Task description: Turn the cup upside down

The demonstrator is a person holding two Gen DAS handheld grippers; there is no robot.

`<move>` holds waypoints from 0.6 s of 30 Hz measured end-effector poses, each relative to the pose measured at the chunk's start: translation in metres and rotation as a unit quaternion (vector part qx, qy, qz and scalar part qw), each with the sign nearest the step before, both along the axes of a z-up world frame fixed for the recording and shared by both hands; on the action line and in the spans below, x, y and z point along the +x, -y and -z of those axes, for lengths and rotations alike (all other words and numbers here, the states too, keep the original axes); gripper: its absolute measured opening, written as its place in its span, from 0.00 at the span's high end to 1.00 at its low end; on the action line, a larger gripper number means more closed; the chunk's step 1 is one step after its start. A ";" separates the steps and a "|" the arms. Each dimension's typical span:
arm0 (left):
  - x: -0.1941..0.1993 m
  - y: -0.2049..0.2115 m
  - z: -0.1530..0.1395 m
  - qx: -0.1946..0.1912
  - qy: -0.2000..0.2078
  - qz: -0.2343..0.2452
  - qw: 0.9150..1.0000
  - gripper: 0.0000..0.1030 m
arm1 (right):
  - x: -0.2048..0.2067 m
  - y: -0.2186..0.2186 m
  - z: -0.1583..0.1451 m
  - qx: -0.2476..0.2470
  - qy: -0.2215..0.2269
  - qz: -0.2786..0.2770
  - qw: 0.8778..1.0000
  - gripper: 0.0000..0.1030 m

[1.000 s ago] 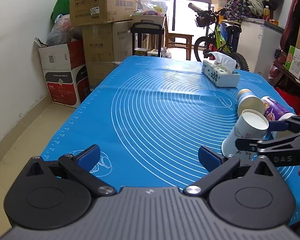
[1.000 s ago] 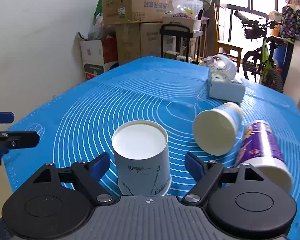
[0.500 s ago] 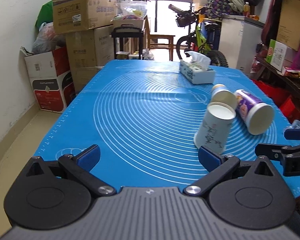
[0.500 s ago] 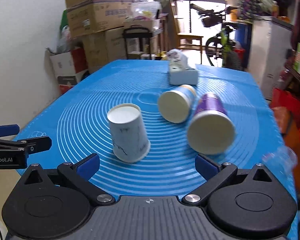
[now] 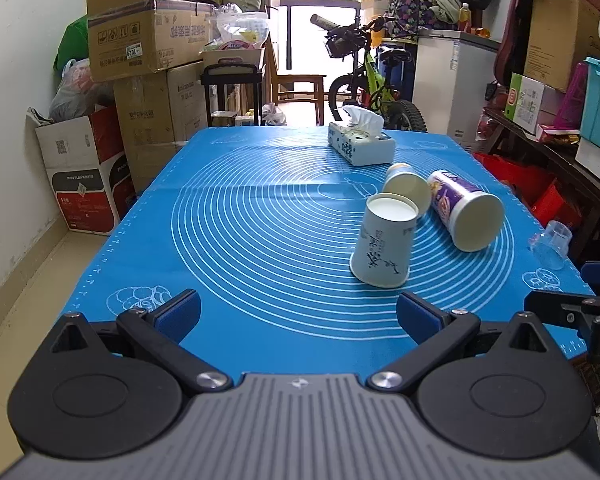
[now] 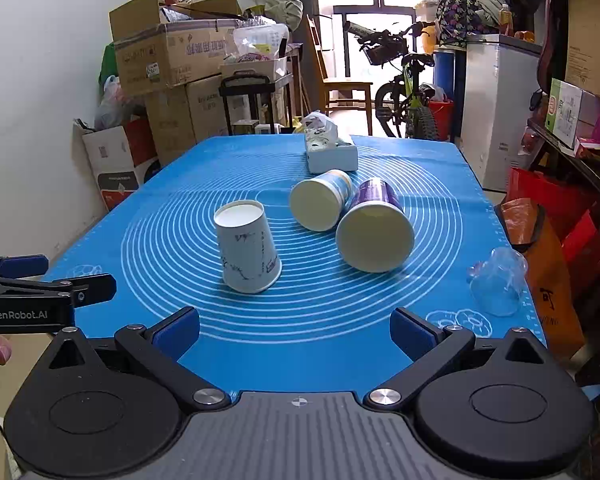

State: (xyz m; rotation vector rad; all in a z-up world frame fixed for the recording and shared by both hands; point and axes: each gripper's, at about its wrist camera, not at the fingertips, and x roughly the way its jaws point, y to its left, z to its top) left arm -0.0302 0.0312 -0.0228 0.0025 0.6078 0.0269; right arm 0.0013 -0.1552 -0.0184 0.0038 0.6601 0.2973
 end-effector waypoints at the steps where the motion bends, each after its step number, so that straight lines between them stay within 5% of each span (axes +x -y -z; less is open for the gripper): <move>1: -0.002 0.002 0.000 0.002 0.000 0.001 1.000 0.00 | -0.003 0.001 -0.001 0.002 0.001 0.000 1.000 0.02; 18: -0.013 0.012 0.001 0.010 -0.003 0.009 1.000 0.00 | -0.016 0.008 -0.001 0.005 -0.001 0.009 1.000 0.02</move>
